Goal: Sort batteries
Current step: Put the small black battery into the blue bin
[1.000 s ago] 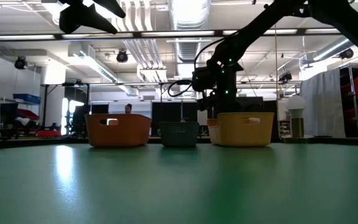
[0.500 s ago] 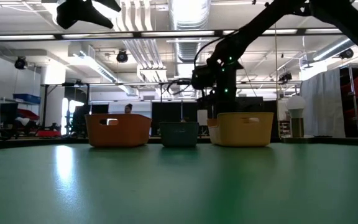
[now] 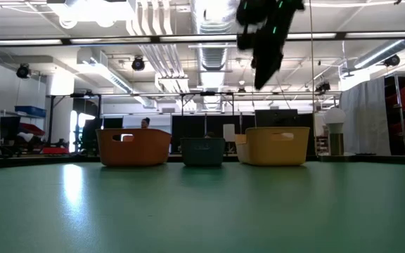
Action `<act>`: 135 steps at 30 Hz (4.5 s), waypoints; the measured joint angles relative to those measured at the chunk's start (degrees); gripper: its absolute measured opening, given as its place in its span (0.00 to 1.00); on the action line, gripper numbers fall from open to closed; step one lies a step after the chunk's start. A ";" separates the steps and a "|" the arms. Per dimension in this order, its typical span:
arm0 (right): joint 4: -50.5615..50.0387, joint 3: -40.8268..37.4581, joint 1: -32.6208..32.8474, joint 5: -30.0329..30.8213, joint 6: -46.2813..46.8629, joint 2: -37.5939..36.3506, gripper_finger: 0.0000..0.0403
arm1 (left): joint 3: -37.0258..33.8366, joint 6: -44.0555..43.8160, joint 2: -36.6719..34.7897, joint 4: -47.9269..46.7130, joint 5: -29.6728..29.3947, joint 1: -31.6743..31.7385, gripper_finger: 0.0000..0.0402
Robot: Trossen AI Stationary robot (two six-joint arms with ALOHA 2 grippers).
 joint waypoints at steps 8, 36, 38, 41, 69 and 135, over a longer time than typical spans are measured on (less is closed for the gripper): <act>-2.17 -2.65 19.48 0.48 22.04 -14.01 0.40 | 0.16 6.16 1.17 1.75 -2.01 0.19 0.47; -2.48 -36.21 62.85 -8.49 57.76 -10.79 0.39 | -10.96 11.83 2.23 19.28 -1.85 0.44 0.44; -2.38 -38.36 62.87 -8.51 54.38 -10.75 0.38 | -10.96 9.03 1.94 16.99 -1.83 0.34 0.44; -2.02 -40.76 63.46 -8.48 51.17 -11.49 0.35 | -10.96 4.06 1.47 12.66 -1.81 -0.23 0.44; 11.97 -50.98 66.48 -8.88 43.06 -10.63 0.26 | -10.96 -1.62 2.00 6.45 -1.79 -0.76 0.44; 22.32 0.98 31.48 6.34 18.87 30.01 0.06 | -10.58 -19.54 19.13 -4.07 22.72 -16.61 0.44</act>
